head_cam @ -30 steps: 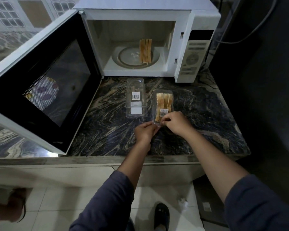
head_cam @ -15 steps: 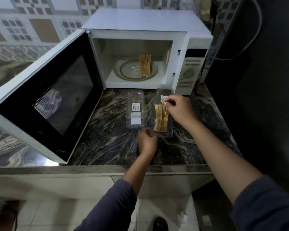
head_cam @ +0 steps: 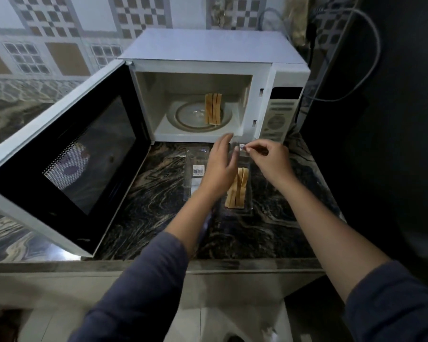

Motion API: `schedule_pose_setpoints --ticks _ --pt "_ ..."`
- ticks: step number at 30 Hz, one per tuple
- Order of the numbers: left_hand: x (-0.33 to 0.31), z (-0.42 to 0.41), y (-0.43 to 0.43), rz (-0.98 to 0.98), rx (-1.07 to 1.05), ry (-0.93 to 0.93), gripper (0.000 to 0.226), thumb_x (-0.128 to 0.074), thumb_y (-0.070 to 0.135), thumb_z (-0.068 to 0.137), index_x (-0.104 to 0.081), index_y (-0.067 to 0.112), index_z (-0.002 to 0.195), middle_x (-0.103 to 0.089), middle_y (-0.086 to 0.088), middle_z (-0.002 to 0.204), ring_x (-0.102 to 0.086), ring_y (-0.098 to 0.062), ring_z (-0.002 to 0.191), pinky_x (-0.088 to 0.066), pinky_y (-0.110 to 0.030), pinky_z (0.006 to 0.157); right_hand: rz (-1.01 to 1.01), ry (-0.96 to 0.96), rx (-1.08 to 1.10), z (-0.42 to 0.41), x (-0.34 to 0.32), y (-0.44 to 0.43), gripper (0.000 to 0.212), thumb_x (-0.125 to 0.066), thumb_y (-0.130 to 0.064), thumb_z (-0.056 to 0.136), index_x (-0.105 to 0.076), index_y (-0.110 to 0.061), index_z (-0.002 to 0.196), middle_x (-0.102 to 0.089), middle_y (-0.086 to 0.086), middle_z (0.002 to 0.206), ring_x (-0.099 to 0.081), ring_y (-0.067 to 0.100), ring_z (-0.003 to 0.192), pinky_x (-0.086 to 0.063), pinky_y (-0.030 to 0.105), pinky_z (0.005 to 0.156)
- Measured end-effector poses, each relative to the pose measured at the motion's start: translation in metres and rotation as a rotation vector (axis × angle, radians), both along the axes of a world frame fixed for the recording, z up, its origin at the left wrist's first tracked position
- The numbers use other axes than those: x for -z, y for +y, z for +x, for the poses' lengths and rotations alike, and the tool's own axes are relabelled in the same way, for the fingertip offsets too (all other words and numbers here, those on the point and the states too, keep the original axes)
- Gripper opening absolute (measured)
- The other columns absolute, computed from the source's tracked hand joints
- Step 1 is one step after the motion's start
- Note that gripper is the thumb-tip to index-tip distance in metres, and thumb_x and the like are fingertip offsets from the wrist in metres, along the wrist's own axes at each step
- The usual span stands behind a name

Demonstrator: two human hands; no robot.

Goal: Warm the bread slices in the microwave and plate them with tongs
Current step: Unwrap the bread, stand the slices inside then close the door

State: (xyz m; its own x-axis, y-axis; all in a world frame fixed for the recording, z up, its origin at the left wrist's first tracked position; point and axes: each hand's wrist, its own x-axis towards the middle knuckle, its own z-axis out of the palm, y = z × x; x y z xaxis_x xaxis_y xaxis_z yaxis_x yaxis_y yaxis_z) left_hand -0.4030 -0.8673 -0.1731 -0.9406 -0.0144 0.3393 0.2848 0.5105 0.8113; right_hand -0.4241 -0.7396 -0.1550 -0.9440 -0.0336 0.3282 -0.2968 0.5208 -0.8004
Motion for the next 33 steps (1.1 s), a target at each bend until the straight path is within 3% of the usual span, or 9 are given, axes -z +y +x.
schedule_pose_setpoints --ticks 4,9,14,19,21,24,28,30,33 --pt "0.002 -0.019 -0.008 -0.052 0.159 -0.098 0.039 -0.037 0.031 0.100 -0.050 0.009 0.129 -0.056 -0.008 0.126 -0.051 -0.019 0.116 -0.041 -0.030 0.097 -0.137 0.055 0.063 -0.004 0.012 -0.001 0.013 -0.060 -0.014 0.089 -0.069 -0.013 0.097 -0.066 -0.002 0.094 -0.060 0.006 0.088 -0.042 0.002 0.073" --pt "-0.001 -0.032 -0.016 -0.031 0.122 -0.089 0.032 -0.037 0.029 0.100 -0.060 0.010 0.112 -0.066 -0.013 0.104 -0.060 -0.024 0.097 -0.046 -0.035 0.084 -0.561 0.051 0.482 0.005 0.043 -0.010 0.017 -0.051 -0.006 0.092 -0.060 -0.002 0.106 -0.060 0.006 0.100 -0.055 0.013 0.092 -0.045 0.015 0.078" --pt "-0.005 -0.040 -0.020 -0.040 0.108 -0.109 0.035 -0.039 0.030 0.100 -0.062 0.006 0.108 -0.067 -0.016 0.106 -0.060 -0.026 0.100 -0.046 -0.038 0.087 -0.322 -0.290 0.306 0.004 0.080 -0.033 0.037 -0.065 -0.012 0.084 -0.051 -0.002 0.116 -0.058 0.014 0.113 -0.057 0.024 0.101 -0.043 0.030 0.088" --pt "0.001 -0.042 -0.020 -0.035 0.083 -0.100 0.033 -0.041 0.029 0.099 -0.065 0.007 0.105 -0.068 -0.017 0.103 -0.061 -0.027 0.100 -0.046 -0.041 0.087 -0.094 -0.406 0.182 0.002 0.092 -0.050 0.079 -0.073 -0.020 0.078 -0.027 -0.003 0.140 -0.043 0.015 0.138 -0.043 0.028 0.126 -0.034 0.026 0.098" --pt "0.002 -0.042 -0.021 -0.031 0.087 -0.102 0.033 -0.042 0.030 0.099 -0.065 0.009 0.108 -0.069 -0.014 0.106 -0.062 -0.024 0.101 -0.046 -0.038 0.086 0.011 -0.422 0.204 0.001 0.098 -0.051 0.087 -0.072 -0.025 0.079 -0.017 -0.007 0.145 -0.040 0.015 0.143 -0.044 0.029 0.128 -0.037 0.032 0.100" --pt "0.001 -0.038 -0.022 -0.039 0.114 -0.086 0.034 -0.042 0.028 0.099 -0.063 0.008 0.116 -0.067 -0.009 0.114 -0.060 -0.017 0.107 -0.044 -0.024 0.084 0.133 -0.464 0.235 -0.001 0.095 -0.051 0.082 -0.066 -0.029 0.084 -0.016 -0.010 0.146 -0.046 0.016 0.140 -0.051 0.034 0.122 -0.043 0.038 0.094" --pt "0.003 -0.035 -0.025 -0.050 0.140 -0.050 0.035 -0.041 0.028 0.099 -0.061 0.008 0.120 -0.066 -0.007 0.118 -0.058 -0.013 0.109 -0.042 -0.014 0.082 0.055 -0.487 0.263 -0.003 0.078 -0.044 0.055 -0.065 -0.022 0.082 -0.036 -0.007 0.126 -0.059 0.019 0.121 -0.059 0.037 0.108 -0.047 0.040 0.084" --pt "0.006 -0.035 -0.025 -0.064 0.158 -0.056 0.035 -0.041 0.029 0.099 -0.060 0.010 0.122 -0.066 -0.004 0.117 -0.058 -0.010 0.107 -0.040 -0.006 0.077 0.043 -0.500 0.275 -0.003 0.069 -0.037 0.055 -0.066 -0.025 0.081 -0.038 -0.007 0.125 -0.058 0.020 0.121 -0.058 0.037 0.108 -0.046 0.038 0.083" --pt "0.011 -0.031 -0.025 -0.072 0.194 -0.086 0.037 -0.040 0.029 0.100 -0.054 0.012 0.129 -0.062 -0.002 0.124 -0.054 -0.009 0.113 -0.040 -0.010 0.086 0.048 -0.473 0.256 0.004 0.059 -0.023 0.057 -0.069 -0.028 0.080 -0.040 -0.013 0.127 -0.057 0.016 0.121 -0.057 0.035 0.109 -0.046 0.035 0.082"
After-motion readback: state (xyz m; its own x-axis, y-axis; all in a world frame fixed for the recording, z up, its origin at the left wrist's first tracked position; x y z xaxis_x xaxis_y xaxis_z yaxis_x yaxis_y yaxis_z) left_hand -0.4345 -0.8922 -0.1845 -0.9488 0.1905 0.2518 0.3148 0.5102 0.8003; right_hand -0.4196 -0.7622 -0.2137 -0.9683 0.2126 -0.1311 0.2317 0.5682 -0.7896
